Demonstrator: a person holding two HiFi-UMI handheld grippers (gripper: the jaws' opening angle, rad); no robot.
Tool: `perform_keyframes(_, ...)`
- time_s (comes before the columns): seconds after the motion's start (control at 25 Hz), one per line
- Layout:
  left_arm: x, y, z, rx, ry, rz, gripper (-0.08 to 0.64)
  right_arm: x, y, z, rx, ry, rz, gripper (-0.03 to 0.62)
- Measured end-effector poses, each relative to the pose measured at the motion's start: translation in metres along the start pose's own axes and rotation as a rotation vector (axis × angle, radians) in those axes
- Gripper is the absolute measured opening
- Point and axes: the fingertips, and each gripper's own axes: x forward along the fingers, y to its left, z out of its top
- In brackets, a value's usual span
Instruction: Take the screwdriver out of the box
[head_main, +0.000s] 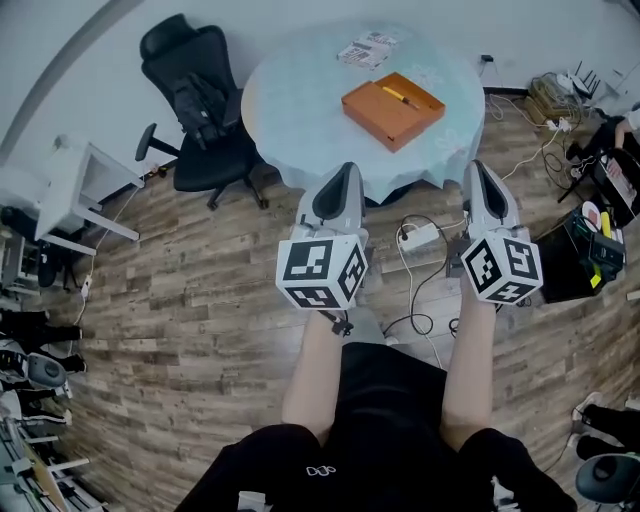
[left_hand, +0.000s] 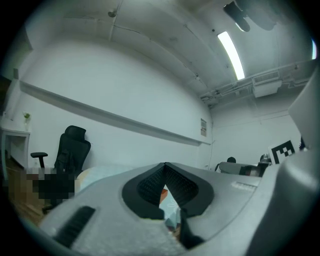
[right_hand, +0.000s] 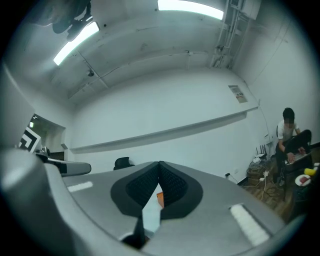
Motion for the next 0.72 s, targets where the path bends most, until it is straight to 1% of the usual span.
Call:
perform_keyframes(0.16,0.011,0.016,0.007,-0.002,-0.021,0.022,0.003,0.024,0.009,0.005,-0.012,-0.01,0.049,0.011)
perform_keyframes(0.28,0.031,0.032,0.007,-0.004,-0.031,0.027,0.003,0.05,0.015,-0.006,-0.021,0.013,0.083,0.011)
perform_keyframes(0.36,0.052,0.042,-0.002,-0.01,-0.019,0.022,0.003,0.071,0.012,-0.015,-0.03,0.031,0.098,0.011)
perform_keyframes(0.52,0.105,0.056,-0.02,-0.02,0.01,-0.009,0.003,0.117,-0.014,-0.02,-0.048,0.035,0.07,0.011)
perform_keyframes(0.64,0.152,0.074,-0.017,-0.016,0.023,-0.043,0.003,0.161,-0.036,-0.024,-0.039,0.038,0.029,0.011)
perform_keyframes(0.72,0.184,0.092,-0.014,-0.015,0.038,-0.054,0.003,0.197,-0.049,-0.031,-0.015,0.05,0.003,0.011)
